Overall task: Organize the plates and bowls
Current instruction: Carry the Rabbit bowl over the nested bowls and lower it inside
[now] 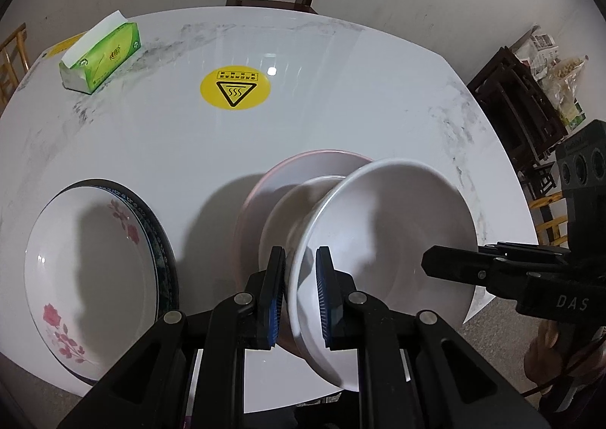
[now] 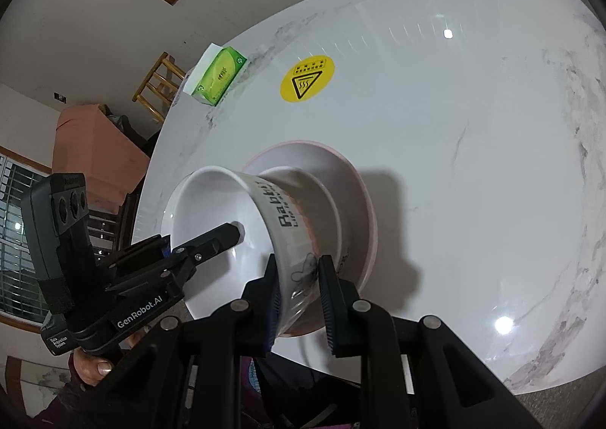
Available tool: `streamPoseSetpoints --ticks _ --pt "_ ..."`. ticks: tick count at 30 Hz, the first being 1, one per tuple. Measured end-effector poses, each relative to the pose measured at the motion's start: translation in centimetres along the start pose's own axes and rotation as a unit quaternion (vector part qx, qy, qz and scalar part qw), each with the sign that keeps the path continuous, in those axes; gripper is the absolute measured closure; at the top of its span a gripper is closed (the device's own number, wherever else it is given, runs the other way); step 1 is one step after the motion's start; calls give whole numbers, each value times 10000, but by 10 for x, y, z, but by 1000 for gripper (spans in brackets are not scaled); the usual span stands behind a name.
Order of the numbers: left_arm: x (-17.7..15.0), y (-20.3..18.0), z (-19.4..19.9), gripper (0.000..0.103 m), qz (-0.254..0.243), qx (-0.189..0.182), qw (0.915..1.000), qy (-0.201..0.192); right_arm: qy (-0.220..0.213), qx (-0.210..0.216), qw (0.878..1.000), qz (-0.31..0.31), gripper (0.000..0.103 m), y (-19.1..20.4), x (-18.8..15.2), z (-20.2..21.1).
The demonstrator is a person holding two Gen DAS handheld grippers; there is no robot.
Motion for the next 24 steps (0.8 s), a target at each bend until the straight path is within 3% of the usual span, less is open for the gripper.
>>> streamPoseSetpoints --ticks 14,17,22,24 --pt "5 2 -1 86 -32 115 9998 -130 -28 -81 9999 -97 80 -8 6 -5" --pt "6 3 1 69 -20 281 9993 -247 -190 -56 9998 -83 75 -9 10 0" --pt "5 8 6 60 -62 441 9981 -428 -508 148 9986 78 75 -5 13 10" --pt "4 11 10 50 -45 514 9972 -550 -633 208 9977 145 75 -3 14 15"
Point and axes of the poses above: each gripper's, at about its wrist camera, not at the fingertips, and z roughly against the way its jaws point, y to its left, x to its top, the point moved 4 cm from there along -z, roughly the way its jaws point, and after that the axes turned 13 degrees about x, right-handed, at the moved point
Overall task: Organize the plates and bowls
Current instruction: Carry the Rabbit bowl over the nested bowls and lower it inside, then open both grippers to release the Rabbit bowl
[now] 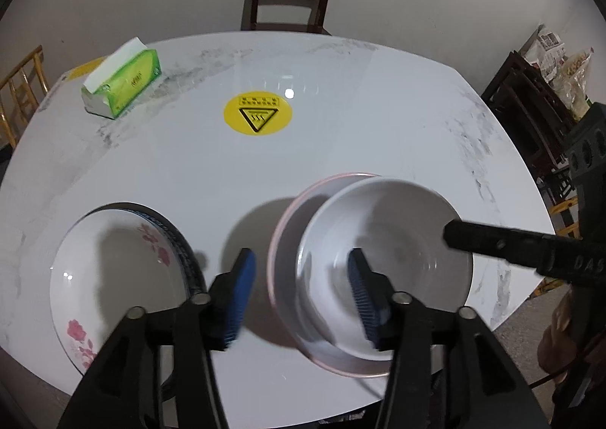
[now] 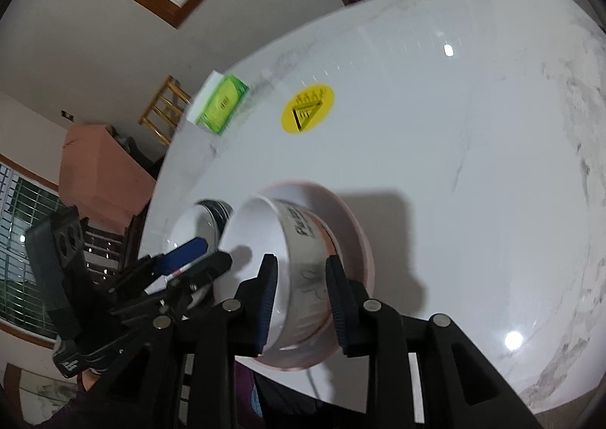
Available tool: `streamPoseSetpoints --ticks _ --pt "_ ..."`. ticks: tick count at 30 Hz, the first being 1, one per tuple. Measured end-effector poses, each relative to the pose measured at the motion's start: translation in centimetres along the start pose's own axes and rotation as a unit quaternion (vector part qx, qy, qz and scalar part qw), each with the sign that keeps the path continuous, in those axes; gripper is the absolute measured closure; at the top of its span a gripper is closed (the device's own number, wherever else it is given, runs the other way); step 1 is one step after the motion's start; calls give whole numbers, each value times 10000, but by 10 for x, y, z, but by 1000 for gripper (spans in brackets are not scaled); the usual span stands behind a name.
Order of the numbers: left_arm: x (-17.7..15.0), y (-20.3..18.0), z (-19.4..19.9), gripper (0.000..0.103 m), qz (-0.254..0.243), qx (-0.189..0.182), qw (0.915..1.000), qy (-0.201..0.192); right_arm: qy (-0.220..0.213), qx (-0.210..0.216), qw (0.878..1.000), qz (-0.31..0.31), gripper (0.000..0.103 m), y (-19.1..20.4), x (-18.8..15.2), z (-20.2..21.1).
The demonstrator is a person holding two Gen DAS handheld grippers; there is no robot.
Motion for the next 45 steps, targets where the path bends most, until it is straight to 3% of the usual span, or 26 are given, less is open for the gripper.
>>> streamPoseSetpoints --ticks 2,5,7,9,15,21,29,36,45 --pt "-3 3 4 48 -6 76 9999 -97 -186 16 9998 67 75 0 1 4" --pt "-11 9 7 42 42 40 9999 -116 -567 -323 9972 366 76 2 0 14" --pt "-17 14 8 42 84 79 9999 -111 -701 -462 9947 590 88 6 0 18" --pt "-22 18 6 41 82 120 9999 -92 -686 -656 9926 754 96 9 -2 16" --pt "-34 31 1 40 261 84 9995 122 -573 -741 9929 736 100 2 -6 2" --pt "-40 35 3 39 319 77 9994 123 -378 -777 9948 548 101 -15 -15 -9" --pt "-41 43 7 37 383 177 9991 -22 -1042 -590 9909 616 99 -4 -7 19" --pt "-45 44 5 37 360 321 9988 -85 -570 -801 9930 659 101 -12 -19 -18" --pt "-46 46 5 37 327 398 9986 -150 -1278 -344 9896 566 97 -8 -16 19"
Point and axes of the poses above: each gripper's, at about its wrist camera, not at the fingertips, and z roughly against the way its jaws point, y to its left, x to its top, the point moved 4 cm from there along -z, roughly the way its jaws point, and after that the axes turned 13 degrees about x, right-handed, at the moved point
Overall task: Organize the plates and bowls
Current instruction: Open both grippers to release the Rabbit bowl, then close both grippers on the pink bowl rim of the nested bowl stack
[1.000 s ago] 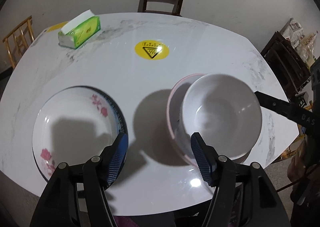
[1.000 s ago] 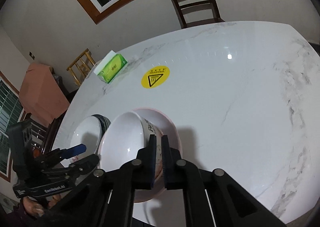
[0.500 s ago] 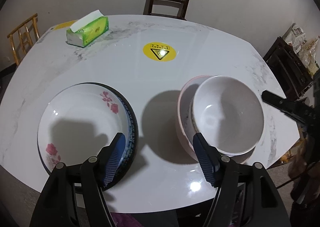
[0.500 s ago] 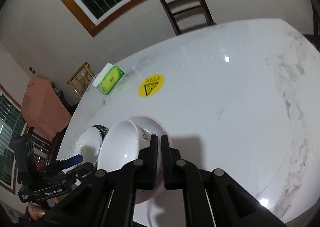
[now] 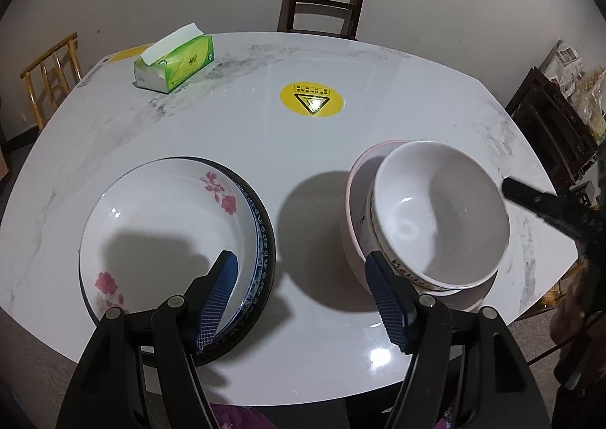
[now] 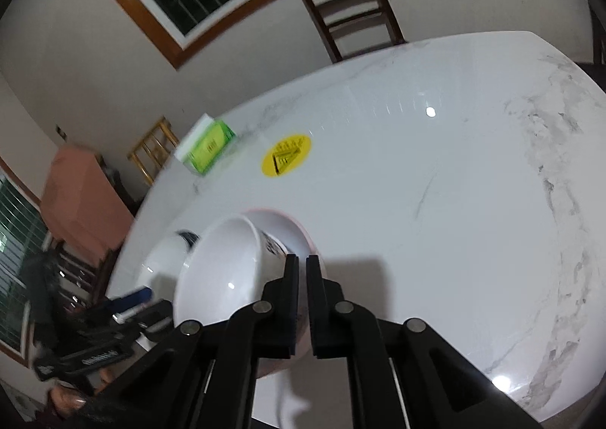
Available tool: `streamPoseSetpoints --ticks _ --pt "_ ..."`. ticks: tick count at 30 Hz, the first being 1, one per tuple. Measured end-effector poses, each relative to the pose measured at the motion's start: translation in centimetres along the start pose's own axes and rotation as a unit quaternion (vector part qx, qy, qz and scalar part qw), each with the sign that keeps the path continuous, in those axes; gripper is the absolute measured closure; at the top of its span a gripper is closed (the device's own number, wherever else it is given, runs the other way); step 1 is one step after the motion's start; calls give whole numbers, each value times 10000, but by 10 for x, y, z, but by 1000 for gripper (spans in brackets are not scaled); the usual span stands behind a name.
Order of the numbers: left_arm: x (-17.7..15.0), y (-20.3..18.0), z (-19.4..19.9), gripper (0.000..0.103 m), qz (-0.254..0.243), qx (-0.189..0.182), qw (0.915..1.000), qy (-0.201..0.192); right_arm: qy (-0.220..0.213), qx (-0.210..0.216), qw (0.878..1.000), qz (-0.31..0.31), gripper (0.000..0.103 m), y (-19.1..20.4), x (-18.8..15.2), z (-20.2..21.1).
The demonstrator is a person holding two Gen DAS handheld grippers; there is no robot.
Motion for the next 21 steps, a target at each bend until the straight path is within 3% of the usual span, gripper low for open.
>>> streamPoseSetpoints --ticks 12,16,21 --pt "-3 -8 2 37 -311 420 9984 -222 335 -186 9981 475 97 17 -6 -23" --pt "-2 -8 2 32 -349 485 9979 -259 431 -246 9976 483 97 15 -7 -25" --pt "-1 -9 5 27 -365 472 9978 -282 459 106 9988 142 96 7 -7 -27"
Point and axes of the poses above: each gripper's, at about its wrist camera, not at the fingertips, and z roughly against the way its jaws point, y to its left, x to its top, the point moved 4 cm from there along -z, roughly the way its jaws point, and after that the axes turned 13 degrees about x, right-handed, at the moved point
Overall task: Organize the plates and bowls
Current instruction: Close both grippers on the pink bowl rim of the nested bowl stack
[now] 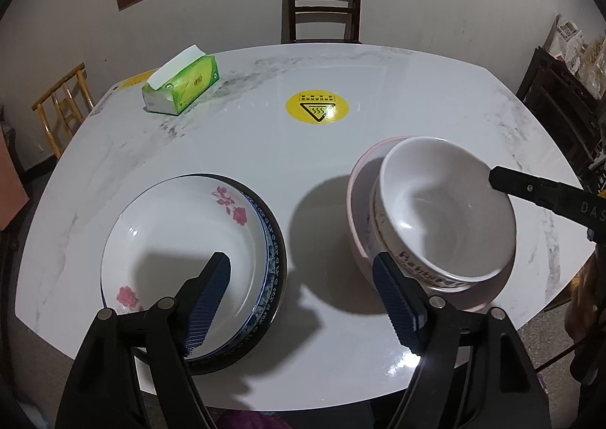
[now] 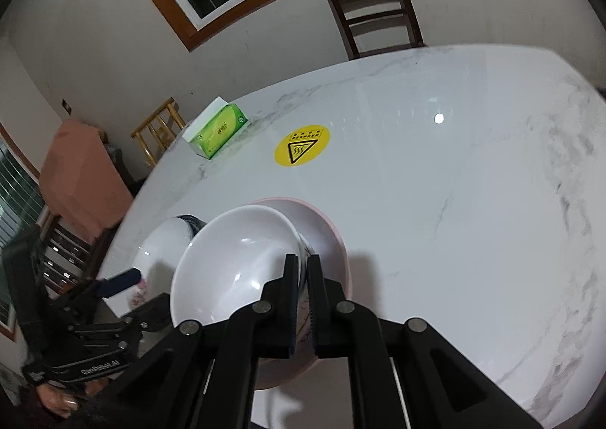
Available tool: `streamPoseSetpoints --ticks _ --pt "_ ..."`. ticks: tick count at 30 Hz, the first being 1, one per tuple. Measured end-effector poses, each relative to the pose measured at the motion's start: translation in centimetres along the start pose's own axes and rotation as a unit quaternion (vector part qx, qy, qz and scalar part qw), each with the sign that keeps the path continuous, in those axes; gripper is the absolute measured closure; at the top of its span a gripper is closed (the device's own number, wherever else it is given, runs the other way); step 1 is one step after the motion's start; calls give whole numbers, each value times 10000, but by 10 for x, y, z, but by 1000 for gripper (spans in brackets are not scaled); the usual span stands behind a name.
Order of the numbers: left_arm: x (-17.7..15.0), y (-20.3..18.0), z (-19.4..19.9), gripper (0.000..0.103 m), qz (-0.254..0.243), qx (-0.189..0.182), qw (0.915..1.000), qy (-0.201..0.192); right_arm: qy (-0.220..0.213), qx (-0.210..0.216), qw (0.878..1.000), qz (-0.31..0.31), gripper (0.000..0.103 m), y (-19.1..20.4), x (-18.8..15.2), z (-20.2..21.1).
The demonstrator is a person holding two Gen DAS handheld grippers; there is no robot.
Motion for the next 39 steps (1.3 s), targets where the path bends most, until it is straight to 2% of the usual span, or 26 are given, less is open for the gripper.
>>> streamPoseSetpoints --ticks 2,5,11,13,20,24,31,35,39 --pt "1 1 -2 26 21 -38 10000 35 22 302 9993 -230 95 -7 0 -1" --pt "1 0 -5 25 64 -128 9998 122 -14 496 9979 -405 95 -12 0 -3" --pt "2 6 -7 26 198 -186 9994 227 -425 866 9931 -664 95 -20 1 16" --pt "3 12 -6 26 297 -157 9992 205 -479 838 9933 -637 95 -21 0 22" --pt "2 21 -12 27 456 -270 9981 303 -427 351 9979 -325 95 -21 -14 32" --pt "1 16 -15 32 465 -581 9963 429 -294 164 9991 -272 95 -26 -20 32" --pt "5 13 -25 37 558 -1023 9900 798 -161 239 9986 -448 95 -33 -22 26" --pt "6 8 -29 45 513 -1188 9873 921 -14 189 9987 -483 95 -33 -23 22" --pt "9 4 -29 61 454 -1265 9864 942 164 131 9984 -534 95 -35 -26 15"
Point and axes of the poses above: each gripper's, at about its wrist camera, not at the fingertips, and z roughly against the way its jaws point, y to its left, x to its top, the point moved 4 cm from there along -z, roughly the way its jaws point, and after that the axes turned 13 degrees about x, right-handed, at the moved point
